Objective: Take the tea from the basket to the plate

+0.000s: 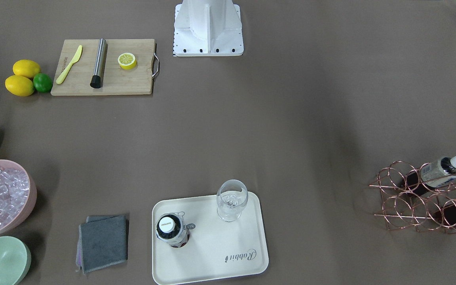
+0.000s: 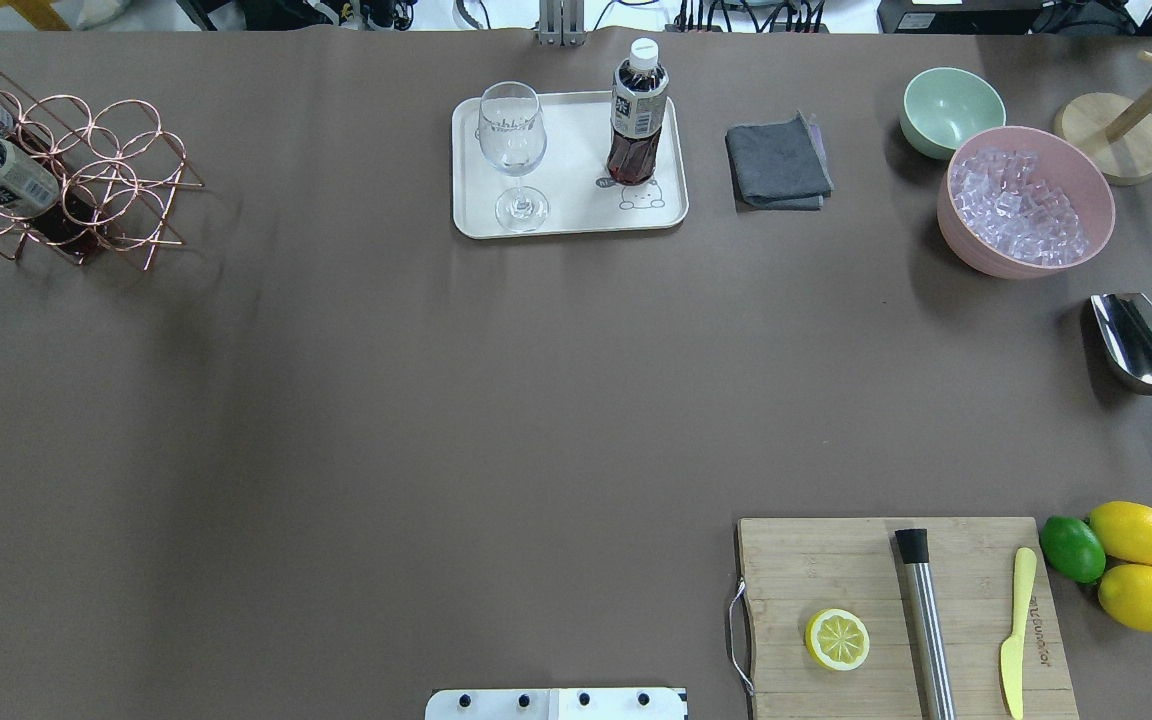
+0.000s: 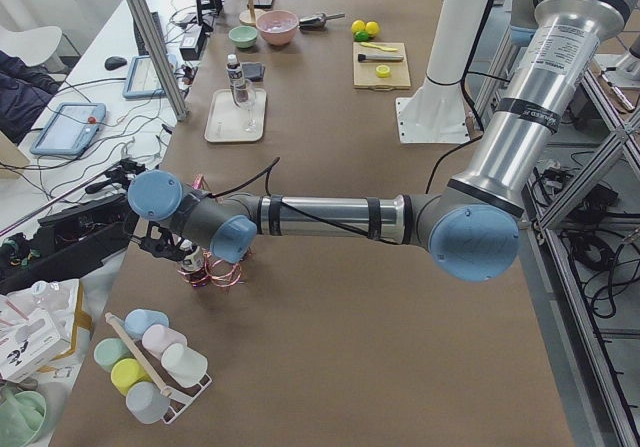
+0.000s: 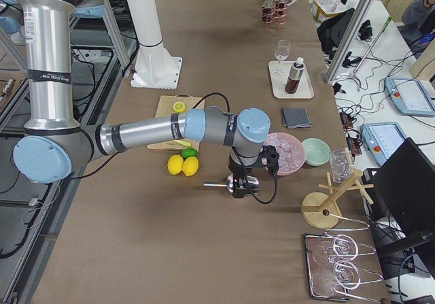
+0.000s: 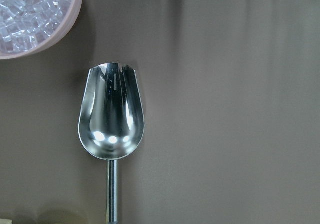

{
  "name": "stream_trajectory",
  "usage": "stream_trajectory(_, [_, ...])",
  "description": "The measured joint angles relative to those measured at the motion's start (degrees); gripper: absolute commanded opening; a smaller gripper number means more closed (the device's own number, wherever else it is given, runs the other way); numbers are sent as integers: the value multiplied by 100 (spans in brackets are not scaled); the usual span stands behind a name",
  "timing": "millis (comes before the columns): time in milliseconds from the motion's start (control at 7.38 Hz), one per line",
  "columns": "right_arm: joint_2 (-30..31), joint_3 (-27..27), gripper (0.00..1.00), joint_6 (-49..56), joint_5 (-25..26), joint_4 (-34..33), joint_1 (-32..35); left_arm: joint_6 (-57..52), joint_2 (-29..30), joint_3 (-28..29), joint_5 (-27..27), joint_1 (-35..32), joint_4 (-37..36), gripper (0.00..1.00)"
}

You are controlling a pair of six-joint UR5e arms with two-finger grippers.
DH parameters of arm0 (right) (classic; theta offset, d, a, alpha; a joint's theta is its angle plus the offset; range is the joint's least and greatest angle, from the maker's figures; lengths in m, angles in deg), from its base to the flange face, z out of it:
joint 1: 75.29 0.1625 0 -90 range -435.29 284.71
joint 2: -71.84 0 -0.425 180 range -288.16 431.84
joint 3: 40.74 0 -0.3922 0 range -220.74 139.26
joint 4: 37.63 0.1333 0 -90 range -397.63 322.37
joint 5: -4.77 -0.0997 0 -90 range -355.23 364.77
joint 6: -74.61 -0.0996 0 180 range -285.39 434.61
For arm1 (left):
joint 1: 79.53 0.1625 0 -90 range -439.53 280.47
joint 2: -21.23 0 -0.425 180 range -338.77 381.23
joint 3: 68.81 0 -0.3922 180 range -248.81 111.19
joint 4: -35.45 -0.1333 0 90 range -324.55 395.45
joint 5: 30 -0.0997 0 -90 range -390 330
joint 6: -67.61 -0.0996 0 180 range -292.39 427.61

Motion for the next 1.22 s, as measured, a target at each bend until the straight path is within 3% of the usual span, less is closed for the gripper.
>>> stream_trajectory(271, [-1,-22,99,0,4,2,0,-492,-232,-128,-22,-142,40,98])
stream_trajectory(677, [-3,-9,99,0,5,2,-9,-2507,-983,-896,-138,-205,50,97])
stream_trajectory(1219, [-141,-4,99,-10,13,2,-73,-4799,-1802,-1729,-1069,-64,18,97])
